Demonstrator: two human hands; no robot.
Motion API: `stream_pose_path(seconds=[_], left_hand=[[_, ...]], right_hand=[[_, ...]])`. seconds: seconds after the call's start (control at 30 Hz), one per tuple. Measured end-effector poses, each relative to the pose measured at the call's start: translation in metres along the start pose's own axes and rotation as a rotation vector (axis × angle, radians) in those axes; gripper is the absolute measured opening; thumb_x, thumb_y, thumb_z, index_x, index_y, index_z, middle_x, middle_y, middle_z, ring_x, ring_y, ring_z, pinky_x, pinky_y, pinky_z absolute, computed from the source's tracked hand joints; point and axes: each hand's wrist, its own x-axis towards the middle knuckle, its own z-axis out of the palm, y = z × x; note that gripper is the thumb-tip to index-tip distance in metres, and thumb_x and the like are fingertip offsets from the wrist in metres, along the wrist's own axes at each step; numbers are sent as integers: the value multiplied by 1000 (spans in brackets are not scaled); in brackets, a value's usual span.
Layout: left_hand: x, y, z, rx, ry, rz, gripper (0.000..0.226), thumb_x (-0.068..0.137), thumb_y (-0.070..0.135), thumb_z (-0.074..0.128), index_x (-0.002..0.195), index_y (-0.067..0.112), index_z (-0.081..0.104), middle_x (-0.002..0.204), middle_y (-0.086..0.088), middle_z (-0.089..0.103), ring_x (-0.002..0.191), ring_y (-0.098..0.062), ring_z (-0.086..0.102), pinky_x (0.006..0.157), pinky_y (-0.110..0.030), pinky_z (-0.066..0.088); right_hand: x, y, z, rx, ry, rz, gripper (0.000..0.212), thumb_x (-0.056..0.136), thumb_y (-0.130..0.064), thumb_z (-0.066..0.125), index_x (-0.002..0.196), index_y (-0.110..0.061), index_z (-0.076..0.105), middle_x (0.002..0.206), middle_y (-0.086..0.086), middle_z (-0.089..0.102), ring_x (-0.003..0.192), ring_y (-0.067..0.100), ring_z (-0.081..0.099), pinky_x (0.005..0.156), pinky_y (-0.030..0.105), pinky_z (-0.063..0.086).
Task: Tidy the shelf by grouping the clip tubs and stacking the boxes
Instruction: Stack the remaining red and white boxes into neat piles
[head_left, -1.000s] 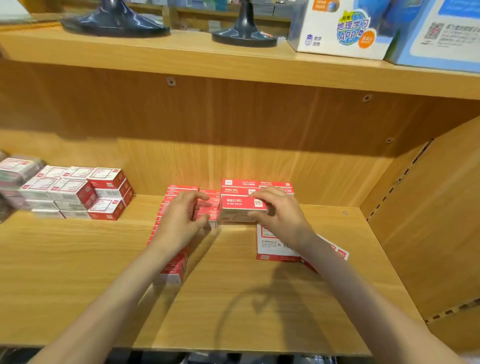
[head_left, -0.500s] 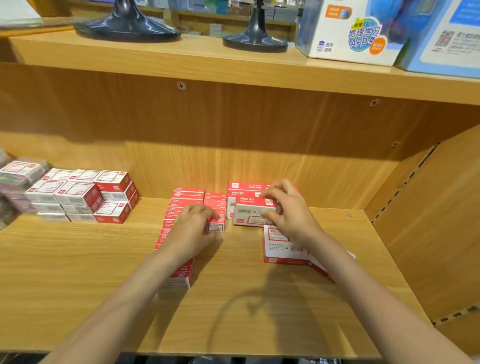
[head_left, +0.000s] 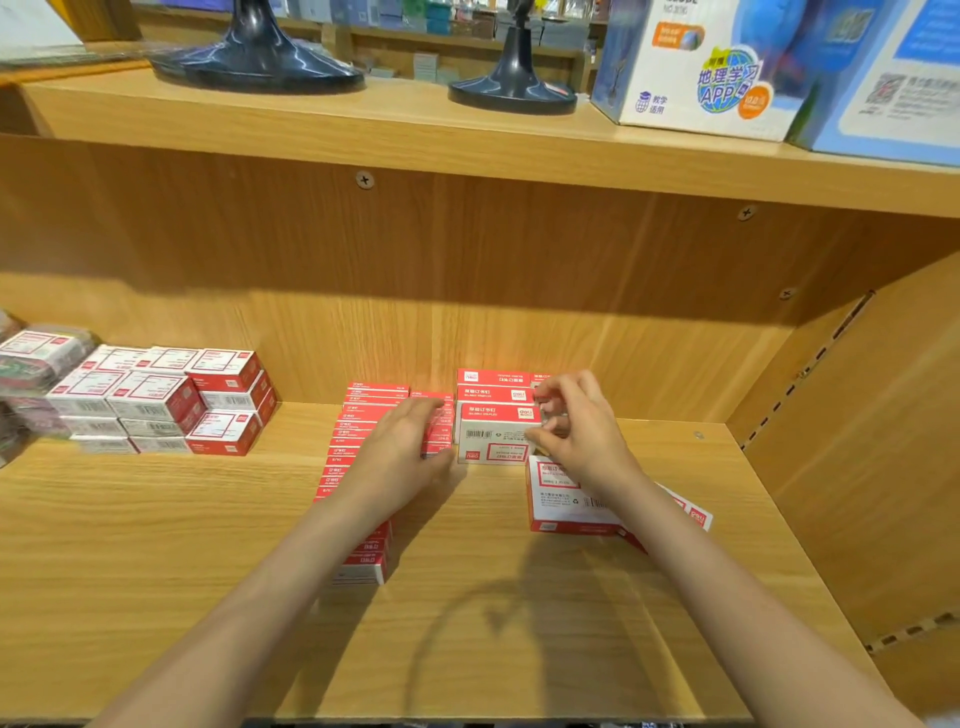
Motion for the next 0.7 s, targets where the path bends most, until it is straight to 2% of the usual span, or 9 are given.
stream_pose_path(seconds=[0.13,0.27,0.4,0.5,0.6,0.7], left_hand=[[14,6,5,-144,-99,-16,74,77,17,72,139,12,33,136,-7,45,125,-22,45,104,-39,36],[20,7,5,-156,-78,-14,73,76,14,73,138,11,35,133,-6,46,122,-21,46,102,-40,39],[21,5,3,-163,-78,3,70,77,12,72,138,11,37,130,-5,47,118,-20,49,99,-38,43],[22,4,2,-213,-32,-2,60,78,3,68,133,9,45,122,-7,53,107,-18,56,91,-30,48],[21,4,4,-256,13,-19,56,77,-2,67,129,8,49,118,-8,55,102,-15,59,81,-19,51],[19,7,6,-266,18,-15,56,78,-1,67,130,9,49,120,-5,53,102,-10,56,75,-3,44]], right_hand=[[3,-7,0,-38,-43,-27,38,80,-11,69,114,-14,51,107,-7,35,86,7,51,81,19,48],[12,-3,-11,-218,-138,-98,57,82,-32,66,131,-13,44,121,-7,38,113,3,32,94,17,26],[14,-2,-7,-311,-197,-89,53,84,-38,63,129,-13,47,129,-3,44,118,12,33,95,20,26],[14,-3,-5,-313,-173,-98,49,85,-33,63,127,-13,48,127,-3,45,117,13,34,94,19,25],[14,-2,-6,-288,-156,-94,45,84,-27,65,124,-14,50,125,-2,49,116,13,37,85,13,22],[13,0,-7,-279,-146,-97,44,84,-24,65,123,-15,49,124,-3,52,118,13,37,82,11,20]])
